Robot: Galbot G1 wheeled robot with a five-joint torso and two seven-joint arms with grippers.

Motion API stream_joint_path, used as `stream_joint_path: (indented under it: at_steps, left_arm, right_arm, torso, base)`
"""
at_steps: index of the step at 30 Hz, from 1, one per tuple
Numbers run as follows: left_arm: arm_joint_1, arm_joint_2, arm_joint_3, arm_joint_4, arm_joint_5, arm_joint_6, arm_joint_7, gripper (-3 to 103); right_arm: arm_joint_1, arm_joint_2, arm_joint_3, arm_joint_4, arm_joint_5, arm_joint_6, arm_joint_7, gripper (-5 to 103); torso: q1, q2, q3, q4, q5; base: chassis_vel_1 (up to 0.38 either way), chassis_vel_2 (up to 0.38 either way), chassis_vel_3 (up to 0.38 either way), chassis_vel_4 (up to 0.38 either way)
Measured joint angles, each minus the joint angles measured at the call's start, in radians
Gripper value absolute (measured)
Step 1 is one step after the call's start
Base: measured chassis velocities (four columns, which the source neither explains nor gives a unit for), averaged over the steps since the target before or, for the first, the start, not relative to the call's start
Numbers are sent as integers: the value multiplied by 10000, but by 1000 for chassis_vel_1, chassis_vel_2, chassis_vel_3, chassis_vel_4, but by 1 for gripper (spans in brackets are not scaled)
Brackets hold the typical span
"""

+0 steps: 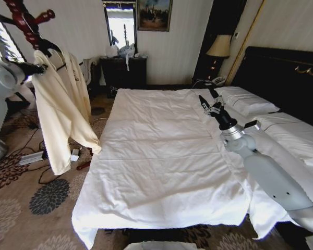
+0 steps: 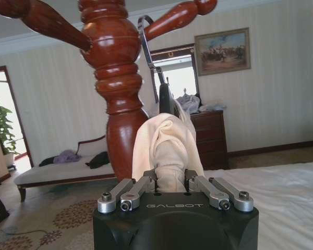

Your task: Pick up the clothes from the bed and hang them on the clothes hanger.

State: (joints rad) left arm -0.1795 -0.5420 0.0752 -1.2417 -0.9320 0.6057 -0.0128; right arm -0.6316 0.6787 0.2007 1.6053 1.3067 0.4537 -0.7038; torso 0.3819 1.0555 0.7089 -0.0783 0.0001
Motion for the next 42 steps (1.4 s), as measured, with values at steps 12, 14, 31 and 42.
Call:
stream_joint_path:
  at_steps: [12, 14, 31, 42]
  left_arm:
    - [345, 416, -115, -742, -516, 209, -180, 22]
    - [419, 444, -128, -758, -595, 211, -274, 22]
    - [1769, 1665, -755, -3212, -1452, -235, -2155, 58]
    - [2592, 2824, -1078, -5000, -2004, 150, -2972, 98]
  right_arm:
    - [-82, 60, 96, 104, 6, -8, 0, 100]
    - [-88, 42, 96, 136, 10, -8, 0, 100]
    - [-894, 72, 863, 1208, 606, -1077, 1722, 100]
    - [-2624, 377, 2331, 2208, 399, -1973, 3913, 100]
  torso:
    - [0, 0, -1, 6, 0]
    - [1, 0, -1, 1, 2]
    - [-1, 0, -1, 6, -2]
    - [-2, 0, -1, 8, 0]
  base:
    - [0, 0, 0, 0]
    - [0, 0, 0, 0]
    - [0, 0, 0, 0]
    - [0, 0, 0, 0]
